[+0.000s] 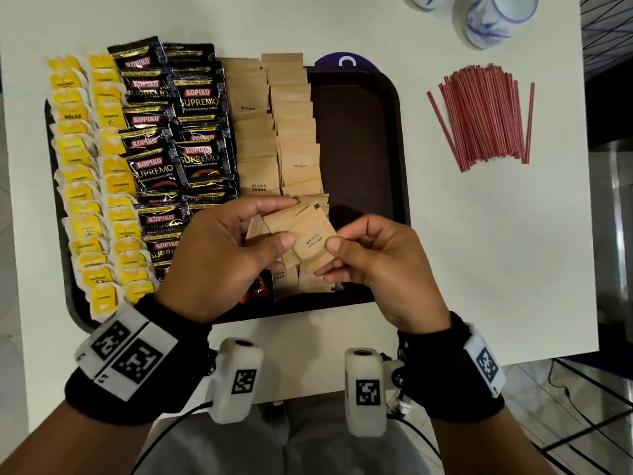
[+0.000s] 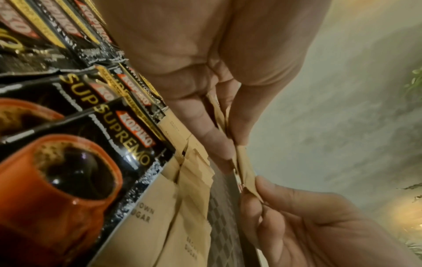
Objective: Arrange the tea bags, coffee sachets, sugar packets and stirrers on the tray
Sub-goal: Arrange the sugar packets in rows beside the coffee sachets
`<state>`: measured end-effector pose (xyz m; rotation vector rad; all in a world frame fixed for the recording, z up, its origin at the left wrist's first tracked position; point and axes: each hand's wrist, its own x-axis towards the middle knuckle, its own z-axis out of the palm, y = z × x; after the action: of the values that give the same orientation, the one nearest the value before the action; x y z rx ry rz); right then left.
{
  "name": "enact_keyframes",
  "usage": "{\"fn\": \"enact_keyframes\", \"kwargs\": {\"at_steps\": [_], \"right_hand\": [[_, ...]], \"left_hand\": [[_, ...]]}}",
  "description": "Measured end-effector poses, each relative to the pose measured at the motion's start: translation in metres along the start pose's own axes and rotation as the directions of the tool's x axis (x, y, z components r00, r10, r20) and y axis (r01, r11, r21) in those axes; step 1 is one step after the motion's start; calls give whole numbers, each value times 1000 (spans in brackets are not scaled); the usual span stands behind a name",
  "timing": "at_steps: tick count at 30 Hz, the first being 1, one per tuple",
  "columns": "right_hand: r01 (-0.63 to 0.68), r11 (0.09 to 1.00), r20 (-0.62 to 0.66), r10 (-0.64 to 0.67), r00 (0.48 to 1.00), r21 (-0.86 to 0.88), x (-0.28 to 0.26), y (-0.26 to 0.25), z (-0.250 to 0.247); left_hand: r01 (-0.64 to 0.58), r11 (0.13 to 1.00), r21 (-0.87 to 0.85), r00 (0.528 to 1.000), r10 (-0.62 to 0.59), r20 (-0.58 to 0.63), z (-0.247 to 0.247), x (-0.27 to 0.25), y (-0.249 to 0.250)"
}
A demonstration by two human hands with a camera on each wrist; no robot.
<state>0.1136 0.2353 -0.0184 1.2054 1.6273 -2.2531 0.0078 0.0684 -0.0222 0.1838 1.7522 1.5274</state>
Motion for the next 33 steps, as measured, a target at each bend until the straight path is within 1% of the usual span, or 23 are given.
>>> {"fn": "enact_keyframes", "kwargs": {"at_steps": [3,5,7,10,11,12,13,14,15,16,17,20,23,26,28,30,33], "right_hand": [[12,1000,31,-12,999,12,0,-1,0],[39,999,50,-38,998,-13,0,0,0],[74,997,34,-73,997,-10,-1,1,-1],[101,994,-3,-101,995,49,-4,0,-13],[115,993,-13,-115,993,10,-5,-1,-19],[132,989,-13,-133,991,-73,-6,-2,-24],[153,968,3,-155,988,-201,-7,-1,-27],[179,921,44,-175,984,-345,-8,0,-28],[215,853,106,-187,977,-475,-9,2,-27],[253,784,171,-188,967,-566,-10,4,-24],[284,730,226,-181,957,-621,-12,7,-20],[331,625,304,-154,940,-707,-13,15,-12],[387,496,359,-156,920,-777,-11,20,-6],[410,398,383,-149,912,-821,-11,24,-2],[426,338,391,-170,905,-840,-12,27,0],[424,320,382,-190,905,-847,-12,30,-1],[436,323,384,-215,898,-840,-10,34,-1]], "left_hand": [[-4,1000,-17,999,3,-40,3,2,-2],[-10,1000,-21,998,9,-58,4,1,-2],[-18,1000,-24,998,17,-66,6,1,-2],[-27,999,-25,995,24,-92,5,0,-2],[-28,999,-26,994,25,-106,3,0,-2],[-28,999,-25,993,25,-118,1,-1,-2],[-28,999,-19,992,25,-128,-2,-1,-3],[-26,1000,-14,991,24,-134,-4,-1,-3],[-23,1000,-10,990,22,-139,-6,-1,-3],[-20,1000,-9,990,19,-140,-7,-1,-3],[-18,1000,-10,990,16,-140,-8,-1,-3],[-21,1000,-15,991,19,-135,-8,-1,-3],[-19,1000,-10,990,17,-138,-8,-2,-4],[-17,1000,-2,989,17,-146,-10,-4,-5],[-15,1000,-10,989,13,-147,-10,-5,-6],[-16,1000,-16,989,14,-146,-10,-5,-6],[-18,1000,-16,989,15,-146,-10,-6,-5]]}}
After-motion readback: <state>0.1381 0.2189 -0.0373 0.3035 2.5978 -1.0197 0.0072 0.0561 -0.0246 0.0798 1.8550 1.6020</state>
